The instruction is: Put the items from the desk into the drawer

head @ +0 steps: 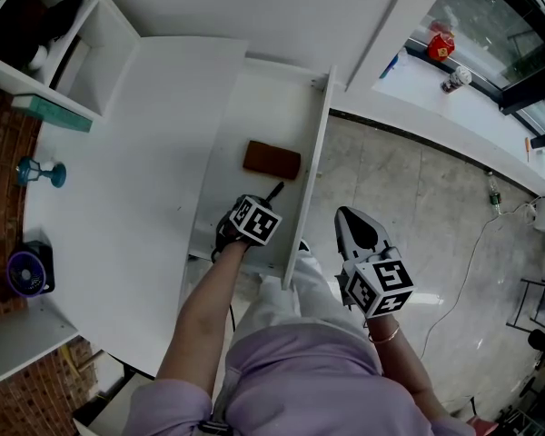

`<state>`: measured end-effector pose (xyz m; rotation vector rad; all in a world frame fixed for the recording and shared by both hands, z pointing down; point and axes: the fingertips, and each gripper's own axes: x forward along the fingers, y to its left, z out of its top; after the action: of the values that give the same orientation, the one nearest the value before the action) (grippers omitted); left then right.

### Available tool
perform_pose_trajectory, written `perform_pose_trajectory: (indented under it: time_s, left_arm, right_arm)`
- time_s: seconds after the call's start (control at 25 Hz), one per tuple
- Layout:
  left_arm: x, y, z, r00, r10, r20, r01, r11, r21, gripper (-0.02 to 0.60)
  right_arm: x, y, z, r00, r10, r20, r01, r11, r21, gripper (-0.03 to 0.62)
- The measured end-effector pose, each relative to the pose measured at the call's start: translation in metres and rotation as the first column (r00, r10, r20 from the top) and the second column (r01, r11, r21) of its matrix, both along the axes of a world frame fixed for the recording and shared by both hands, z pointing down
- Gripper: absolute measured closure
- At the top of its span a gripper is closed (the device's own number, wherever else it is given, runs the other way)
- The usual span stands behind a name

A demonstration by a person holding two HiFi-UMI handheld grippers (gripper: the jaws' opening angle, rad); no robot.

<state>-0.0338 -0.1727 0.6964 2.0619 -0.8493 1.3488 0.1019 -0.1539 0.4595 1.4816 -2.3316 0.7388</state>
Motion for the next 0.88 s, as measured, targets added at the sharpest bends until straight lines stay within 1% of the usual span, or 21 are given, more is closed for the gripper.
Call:
perform_pose_trajectory:
  time_s: [0.16,0.32,0.44,0.56,0.64,0.72,0.88]
  left_arm:
    - [0.001,0.001,0.000,0.999,-0.032,-0.025,0.032,0.999,0.000,0.528]
    - [0.001,0.000,-0.003,0.998,-0.043,-0.035,0.044,0.999,0.007,0.513]
    - [-0.001,-0.004,-0.013,0.995,-0.075,-0.059,0.076,0.997,0.029,0.512]
    - [-0.008,-0.009,-0.030,0.988,-0.121,-0.091,0.127,0.990,0.067,0.512]
    - [-0.013,-0.014,-0.046,0.981,-0.155,-0.118,0.167,0.981,0.099,0.514]
    - [-0.020,-0.019,-0.064,0.972,-0.187,-0.143,0.207,0.968,0.142,0.517]
    - [-0.036,-0.025,-0.104,0.952,-0.238,-0.193,0.280,0.930,0.237,0.532]
  right_arm:
    - [0.002,0.001,0.000,1.000,-0.007,-0.003,0.007,1.000,-0.001,0.591]
    - [0.000,0.001,0.000,1.000,-0.013,0.000,0.013,1.000,-0.004,0.591]
    - [-0.003,0.000,0.000,1.000,-0.027,0.002,0.027,1.000,-0.001,0.591]
    - [-0.007,-0.001,-0.001,0.999,-0.045,0.007,0.045,0.999,0.005,0.591]
    - [-0.011,-0.002,-0.003,0.998,-0.060,0.010,0.060,0.998,0.012,0.591]
    - [-0.014,-0.003,-0.006,0.997,-0.078,0.014,0.078,0.997,0.022,0.591]
    - [-0.024,-0.005,-0.009,0.993,-0.115,0.021,0.114,0.993,0.034,0.591]
